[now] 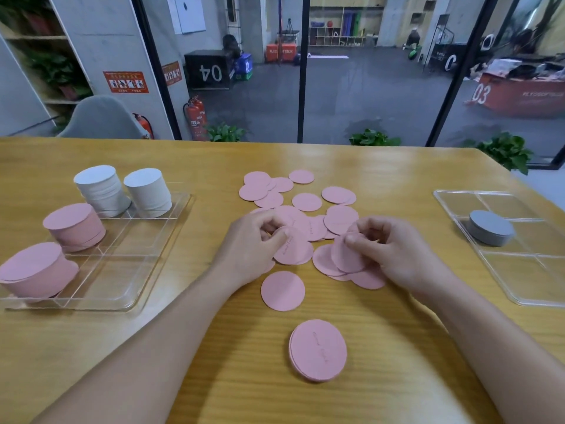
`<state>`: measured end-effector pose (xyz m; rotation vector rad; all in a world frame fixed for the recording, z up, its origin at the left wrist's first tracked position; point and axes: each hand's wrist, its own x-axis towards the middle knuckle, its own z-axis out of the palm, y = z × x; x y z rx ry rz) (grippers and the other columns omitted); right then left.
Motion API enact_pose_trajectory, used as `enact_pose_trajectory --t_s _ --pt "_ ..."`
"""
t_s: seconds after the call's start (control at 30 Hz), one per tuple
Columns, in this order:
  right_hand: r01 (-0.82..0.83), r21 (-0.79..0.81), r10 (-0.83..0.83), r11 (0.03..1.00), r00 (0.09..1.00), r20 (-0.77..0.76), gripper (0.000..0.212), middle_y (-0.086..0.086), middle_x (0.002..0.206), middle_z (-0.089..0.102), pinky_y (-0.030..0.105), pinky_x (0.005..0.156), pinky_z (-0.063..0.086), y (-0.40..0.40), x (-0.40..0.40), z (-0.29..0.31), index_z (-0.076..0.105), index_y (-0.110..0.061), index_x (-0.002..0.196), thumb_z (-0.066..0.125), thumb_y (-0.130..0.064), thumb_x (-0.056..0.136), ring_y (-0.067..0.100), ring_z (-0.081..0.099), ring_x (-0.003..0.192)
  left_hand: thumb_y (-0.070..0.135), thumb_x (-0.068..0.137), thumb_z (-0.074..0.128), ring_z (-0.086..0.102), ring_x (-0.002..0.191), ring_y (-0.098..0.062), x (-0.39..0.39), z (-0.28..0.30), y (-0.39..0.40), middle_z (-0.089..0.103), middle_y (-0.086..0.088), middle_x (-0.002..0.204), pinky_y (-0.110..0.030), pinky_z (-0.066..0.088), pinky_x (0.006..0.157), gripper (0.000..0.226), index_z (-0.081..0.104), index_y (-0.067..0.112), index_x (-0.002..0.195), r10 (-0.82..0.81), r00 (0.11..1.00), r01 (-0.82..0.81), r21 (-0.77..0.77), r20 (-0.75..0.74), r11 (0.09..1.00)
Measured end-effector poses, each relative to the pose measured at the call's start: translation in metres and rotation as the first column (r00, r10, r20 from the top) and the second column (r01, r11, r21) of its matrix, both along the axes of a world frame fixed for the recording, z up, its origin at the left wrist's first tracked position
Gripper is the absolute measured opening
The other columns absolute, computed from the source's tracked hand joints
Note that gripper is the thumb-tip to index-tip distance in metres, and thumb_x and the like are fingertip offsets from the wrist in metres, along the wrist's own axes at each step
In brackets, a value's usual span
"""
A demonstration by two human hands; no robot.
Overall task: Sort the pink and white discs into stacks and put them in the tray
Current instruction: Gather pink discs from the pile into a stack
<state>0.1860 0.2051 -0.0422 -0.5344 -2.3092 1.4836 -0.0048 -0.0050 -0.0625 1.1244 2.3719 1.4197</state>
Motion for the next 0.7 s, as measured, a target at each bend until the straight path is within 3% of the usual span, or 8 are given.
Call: enact_pose_trajectory --t_s 0.1,0.2,0.27,0.37,0.5,0.6,0.7 --pt "0.03 0.011 -0.029 0.999 0.997 -0.076 0.009 -0.001 0.077 0.051 0.021 0.062 0.038 0.003 0.015 0.004 0.082 -0.016 0.091 0.085 -0.024 0.093 0.015 0.043 0.07 0.025 0.102 0.077 0.048 0.061 -0.008 -0.001 -0.001 -0.012 0.063 -0.013 0.074 -0.015 0.04 0.062 0.014 0.075 0.025 0.088 0.002 1.0 -0.001 0.01 -0.027 1.0" --pt "0.042 -0.022 -0.045 0.999 0.991 -0.123 0.006 0.004 0.065 0.042 0.034 0.067 0.033 0.005 0.021 0.007 0.085 -0.017 0.091 0.085 -0.023 0.091 0.021 0.041 0.069 0.022 0.102 0.077 0.047 0.059 -0.01 0.004 0.003 -0.01 0.059 -0.019 0.073 -0.013 0.043 0.058 0.013 0.076 0.022 0.089 -0.001 1.0 0.001 0.036 0.0 0.999" --pt "0.04 -0.022 -0.043 0.999 0.989 -0.142 0.004 0.003 0.06 0.046 0.031 0.065 0.036 0.003 0.02 0.008 0.086 -0.019 0.089 0.084 -0.022 0.092 0.021 0.044 0.066 0.02 0.102 0.076 0.052 0.056 -0.019 0.01 0.005 -0.005 0.06 -0.016 0.068 -0.02 0.045 0.057 0.014 0.075 0.021 0.089 -0.022 1.0 0.021 0.056 0.014 0.998" --pt "-0.046 -0.022 0.041 0.999 0.981 -0.191 0.013 0.002 0.069 0.072 0.024 0.061 0.042 -0.004 0.023 0.014 0.083 -0.011 0.089 0.078 -0.018 0.098 0.018 0.052 0.064 0.019 0.103 0.074 0.057 0.06 -0.032 0.015 0.001 -0.003 0.062 -0.009 0.064 -0.033 0.044 0.061 0.014 0.074 0.021 0.088 -0.041 0.999 0.041 0.07 0.0 0.997" --pt "-0.072 -0.001 0.07 0.997 0.973 -0.22 0.013 0.004 0.067 0.072 0.02 0.058 0.047 -0.016 0.024 0.012 0.077 -0.007 0.081 0.084 -0.012 0.091 0.01 0.064 0.058 0.019 0.103 0.074 0.058 0.065 -0.037 0.019 0.0 -0.007 0.065 -0.008 0.069 -0.041 0.049 0.063 0.013 0.076 0.02 0.091 -0.062 0.998 0.062 0.087 -0.002 0.994" --pt "-0.111 0.109 0.127 0.988 0.98 -0.153 0.017 0.004 0.071 0.073 0.034 0.06 0.049 -0.018 0.023 0.003 0.072 -0.012 0.084 0.088 -0.008 0.088 0.02 0.062 0.062 0.017 0.103 0.074 0.062 0.069 -0.034 0.021 0.0 -0.008 0.068 -0.002 0.075 -0.041 0.051 0.066 0.013 0.076 0.02 0.091 -0.084 0.996 0.084 0.096 -0.004 0.992" --pt "-0.165 0.203 0.19 0.965 0.976 -0.108 0.029 0.0 0.081 0.071 0.047 0.07 0.053 -0.017 0.024 -0.003 0.067 -0.022 0.108 0.085 -0.007 0.09 0.026 0.061 0.072 0.015 0.104 0.073 0.064 0.075 -0.035 0.026 0.0 -0.008 0.071 -0.002 0.08 -0.048 0.055 0.071 0.013 0.076 0.021 0.093 -0.124 0.992 0.121 0.107 0.018 0.987"
